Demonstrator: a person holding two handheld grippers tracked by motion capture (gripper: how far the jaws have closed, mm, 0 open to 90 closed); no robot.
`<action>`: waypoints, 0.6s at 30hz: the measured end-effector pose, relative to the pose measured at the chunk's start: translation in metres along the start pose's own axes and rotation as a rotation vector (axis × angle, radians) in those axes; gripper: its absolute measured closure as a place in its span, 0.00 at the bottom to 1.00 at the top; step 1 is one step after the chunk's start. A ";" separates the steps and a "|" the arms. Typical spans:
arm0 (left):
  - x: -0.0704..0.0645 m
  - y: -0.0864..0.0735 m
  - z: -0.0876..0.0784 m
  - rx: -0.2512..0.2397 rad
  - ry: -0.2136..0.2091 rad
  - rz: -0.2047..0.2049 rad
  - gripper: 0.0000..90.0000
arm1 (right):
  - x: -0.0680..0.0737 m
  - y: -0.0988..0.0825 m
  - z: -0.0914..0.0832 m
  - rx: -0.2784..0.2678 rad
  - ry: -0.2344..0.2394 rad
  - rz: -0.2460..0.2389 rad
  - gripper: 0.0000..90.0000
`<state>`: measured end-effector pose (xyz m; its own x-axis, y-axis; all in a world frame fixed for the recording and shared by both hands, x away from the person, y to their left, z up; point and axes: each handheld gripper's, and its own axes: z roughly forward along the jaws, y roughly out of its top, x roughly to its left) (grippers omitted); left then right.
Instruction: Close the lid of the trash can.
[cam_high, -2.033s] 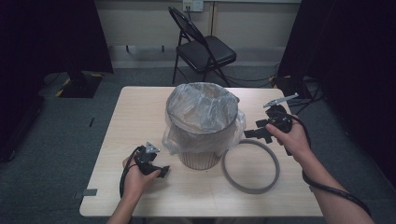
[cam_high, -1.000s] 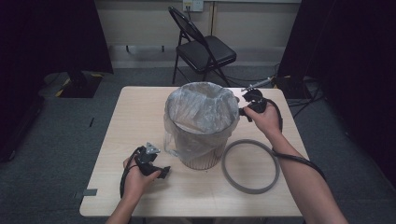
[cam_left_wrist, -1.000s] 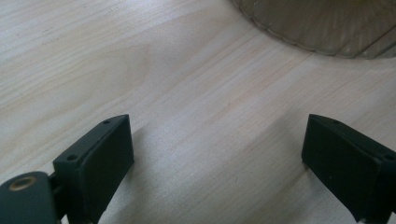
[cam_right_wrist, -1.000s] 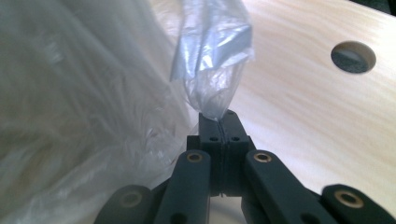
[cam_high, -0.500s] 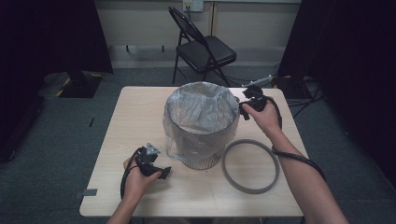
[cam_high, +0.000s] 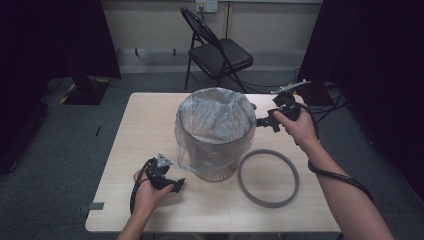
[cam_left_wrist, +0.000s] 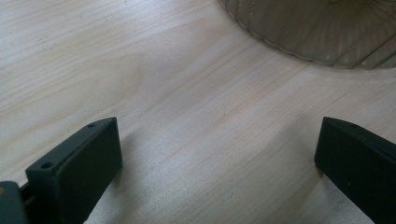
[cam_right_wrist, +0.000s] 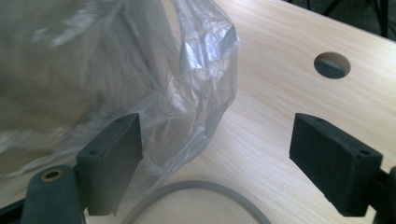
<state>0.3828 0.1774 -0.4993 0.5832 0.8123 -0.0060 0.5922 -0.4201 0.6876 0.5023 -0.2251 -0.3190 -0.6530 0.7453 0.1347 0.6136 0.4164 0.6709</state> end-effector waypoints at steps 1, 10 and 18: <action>0.000 0.000 0.000 0.000 -0.001 0.003 0.00 | 0.001 0.001 -0.003 -0.005 0.008 0.001 0.18; 0.002 -0.004 0.000 -0.032 -0.018 0.020 0.00 | 0.006 0.018 -0.036 -0.035 0.024 -0.021 0.18; 0.002 -0.004 0.000 -0.032 -0.018 0.021 0.00 | 0.018 0.040 -0.065 -0.088 0.035 -0.044 0.18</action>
<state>0.3811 0.1808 -0.5018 0.6050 0.7962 -0.0041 0.5620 -0.4234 0.7105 0.4861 -0.2292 -0.2422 -0.6948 0.7078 0.1278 0.5432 0.3999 0.7383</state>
